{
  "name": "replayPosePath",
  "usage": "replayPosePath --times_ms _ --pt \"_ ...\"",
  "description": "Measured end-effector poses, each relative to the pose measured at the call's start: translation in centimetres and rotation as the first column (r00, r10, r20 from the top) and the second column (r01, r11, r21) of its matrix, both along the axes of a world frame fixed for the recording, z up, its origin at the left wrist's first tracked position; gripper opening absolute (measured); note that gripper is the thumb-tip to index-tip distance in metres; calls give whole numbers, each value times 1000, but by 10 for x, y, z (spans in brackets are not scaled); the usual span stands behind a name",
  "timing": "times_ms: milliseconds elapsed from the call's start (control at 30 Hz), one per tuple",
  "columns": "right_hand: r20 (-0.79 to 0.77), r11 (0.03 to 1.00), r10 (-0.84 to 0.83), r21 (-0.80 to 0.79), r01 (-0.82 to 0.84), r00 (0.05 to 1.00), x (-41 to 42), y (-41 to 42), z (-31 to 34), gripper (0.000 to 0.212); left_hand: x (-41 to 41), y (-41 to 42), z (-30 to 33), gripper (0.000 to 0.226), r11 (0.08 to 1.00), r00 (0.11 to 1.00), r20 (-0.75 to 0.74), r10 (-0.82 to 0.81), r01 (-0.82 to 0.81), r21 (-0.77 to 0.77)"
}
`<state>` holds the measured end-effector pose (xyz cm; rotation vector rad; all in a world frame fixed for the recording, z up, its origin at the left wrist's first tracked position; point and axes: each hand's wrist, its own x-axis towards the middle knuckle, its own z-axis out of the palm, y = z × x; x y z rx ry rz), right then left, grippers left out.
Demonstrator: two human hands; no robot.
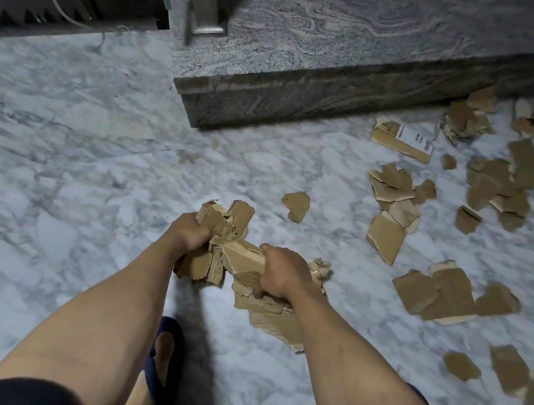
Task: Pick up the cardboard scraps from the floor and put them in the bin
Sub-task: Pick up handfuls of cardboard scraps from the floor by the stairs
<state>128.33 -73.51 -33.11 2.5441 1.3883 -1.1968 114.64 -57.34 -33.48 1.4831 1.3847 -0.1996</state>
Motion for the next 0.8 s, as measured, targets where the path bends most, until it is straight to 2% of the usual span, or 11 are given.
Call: replayPosePath --times_ms 133,233,333,433,500,600,800 --pt "-51 997 -72 -26 70 996 3 5 1 76 1 0 1 44 1000 1000 22 19 -19 -13" --pt "-102 991 -130 -51 125 986 9 10 2 80 -1 1 0 41 993 993 53 103 -100 -60" --pt "-196 943 -330 -29 331 923 35 17 9 83 -2 2 6 37 961 964 86 253 -240 -136" --pt "-211 878 -461 30 478 862 76 32 21 87 -1 8 5 32 935 937 106 333 -314 -164" --pt "-195 877 -464 34 479 864 95 42 25 102 1 11 6 35 933 931 123 343 -322 -159" --pt "-186 888 -457 -40 458 870 102 50 19 116 7 13 4 42 935 931 138 336 -313 -164" --pt "-104 897 -443 -44 441 891 96 50 4 90 25 11 1 45 944 940 140 311 -288 -159"
